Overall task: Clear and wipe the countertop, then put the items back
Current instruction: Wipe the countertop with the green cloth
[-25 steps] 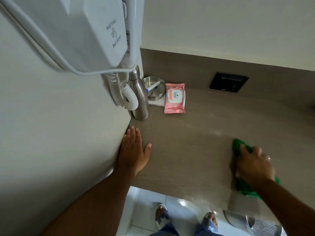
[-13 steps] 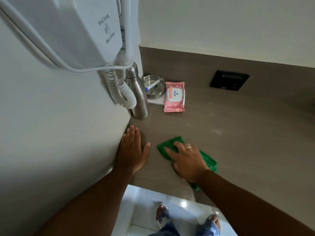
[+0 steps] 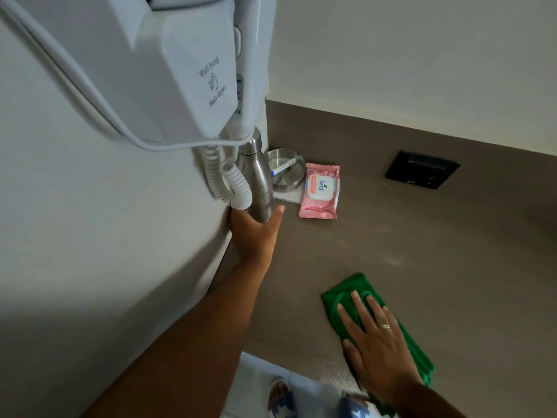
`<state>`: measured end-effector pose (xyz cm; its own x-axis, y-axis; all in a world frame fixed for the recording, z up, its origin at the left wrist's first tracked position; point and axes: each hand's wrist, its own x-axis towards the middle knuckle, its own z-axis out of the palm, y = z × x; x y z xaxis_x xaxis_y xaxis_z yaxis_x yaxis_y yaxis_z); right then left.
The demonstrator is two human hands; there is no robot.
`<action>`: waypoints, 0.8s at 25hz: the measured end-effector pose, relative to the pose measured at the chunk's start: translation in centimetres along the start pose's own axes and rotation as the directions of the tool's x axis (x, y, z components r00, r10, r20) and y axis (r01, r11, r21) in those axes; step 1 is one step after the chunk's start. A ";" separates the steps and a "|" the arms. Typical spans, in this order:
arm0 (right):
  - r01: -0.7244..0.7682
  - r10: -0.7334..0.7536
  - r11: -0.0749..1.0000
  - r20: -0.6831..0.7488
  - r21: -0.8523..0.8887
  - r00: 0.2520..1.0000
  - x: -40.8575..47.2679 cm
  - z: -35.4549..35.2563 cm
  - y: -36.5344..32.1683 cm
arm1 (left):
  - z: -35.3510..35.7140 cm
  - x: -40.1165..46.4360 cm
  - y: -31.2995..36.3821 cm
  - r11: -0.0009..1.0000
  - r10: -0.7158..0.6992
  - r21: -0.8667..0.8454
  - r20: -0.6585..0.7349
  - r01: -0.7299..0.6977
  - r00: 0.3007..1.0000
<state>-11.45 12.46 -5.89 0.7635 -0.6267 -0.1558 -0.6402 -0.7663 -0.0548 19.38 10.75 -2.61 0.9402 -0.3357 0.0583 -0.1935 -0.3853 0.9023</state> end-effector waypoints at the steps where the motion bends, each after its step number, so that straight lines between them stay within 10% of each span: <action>1: -0.007 0.007 1.000 0.006 0.012 1.000 0.1 0.1 0.1 | 0.8 0.3 0.5 0.999 -0.039 -0.011 -0.050 0.038 0.998; 20: 0.319 -0.331 0.936 0.059 0.151 0.942 14.5 -2.1 -5.7 | -9.8 -16.3 -4.3 0.946 -0.237 0.202 -0.108 0.255 0.965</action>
<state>3.40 7.47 -5.80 0.9260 -0.3284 -0.1864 -0.3680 -0.8956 -0.2502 7.61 26.35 -3.27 0.9839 -0.1397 -0.1114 -0.0001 -0.6239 0.7815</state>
